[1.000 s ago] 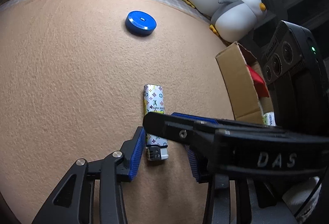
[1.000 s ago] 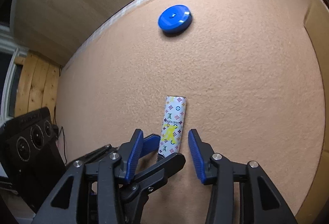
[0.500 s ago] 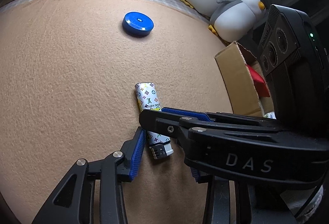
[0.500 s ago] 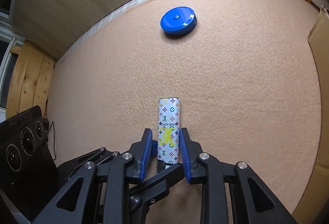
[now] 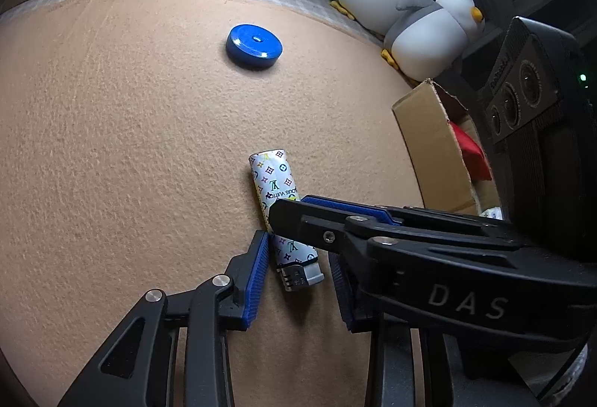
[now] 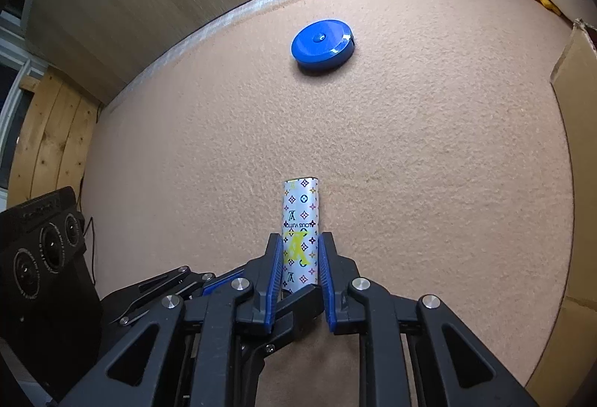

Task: Organize objects
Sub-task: 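Grasp the patterned lighter with the left gripper, then carry the lighter into the box and open the left gripper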

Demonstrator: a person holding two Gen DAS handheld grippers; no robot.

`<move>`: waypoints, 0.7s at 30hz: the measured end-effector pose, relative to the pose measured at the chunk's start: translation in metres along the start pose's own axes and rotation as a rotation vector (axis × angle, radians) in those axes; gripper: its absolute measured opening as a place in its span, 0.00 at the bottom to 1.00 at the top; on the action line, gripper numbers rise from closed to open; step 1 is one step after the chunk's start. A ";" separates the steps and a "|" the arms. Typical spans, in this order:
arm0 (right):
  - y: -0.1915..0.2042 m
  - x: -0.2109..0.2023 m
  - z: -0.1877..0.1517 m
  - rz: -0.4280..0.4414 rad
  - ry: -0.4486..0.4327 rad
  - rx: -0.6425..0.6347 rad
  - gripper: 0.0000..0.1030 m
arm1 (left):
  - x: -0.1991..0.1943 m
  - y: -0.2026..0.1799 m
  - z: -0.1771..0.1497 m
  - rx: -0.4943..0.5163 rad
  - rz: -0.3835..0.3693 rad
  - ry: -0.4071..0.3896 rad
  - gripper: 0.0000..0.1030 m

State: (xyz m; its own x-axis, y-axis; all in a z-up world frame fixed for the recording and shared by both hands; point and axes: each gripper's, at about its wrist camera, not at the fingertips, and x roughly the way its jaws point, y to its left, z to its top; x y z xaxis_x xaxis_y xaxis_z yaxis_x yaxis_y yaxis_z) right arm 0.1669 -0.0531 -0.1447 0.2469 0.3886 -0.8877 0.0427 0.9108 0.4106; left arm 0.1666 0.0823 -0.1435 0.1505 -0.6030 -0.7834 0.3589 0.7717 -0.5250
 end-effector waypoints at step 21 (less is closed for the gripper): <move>0.005 -0.005 0.004 -0.001 -0.005 -0.022 0.11 | 0.008 -0.006 0.003 0.014 0.009 0.005 0.28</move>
State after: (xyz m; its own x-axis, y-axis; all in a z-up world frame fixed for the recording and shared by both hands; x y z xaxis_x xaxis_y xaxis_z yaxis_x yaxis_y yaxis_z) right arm 0.1700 -0.0510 -0.1378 0.2521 0.3872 -0.8869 0.0220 0.9140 0.4052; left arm 0.1688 0.0725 -0.1456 0.1492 -0.5946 -0.7901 0.3707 0.7743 -0.5128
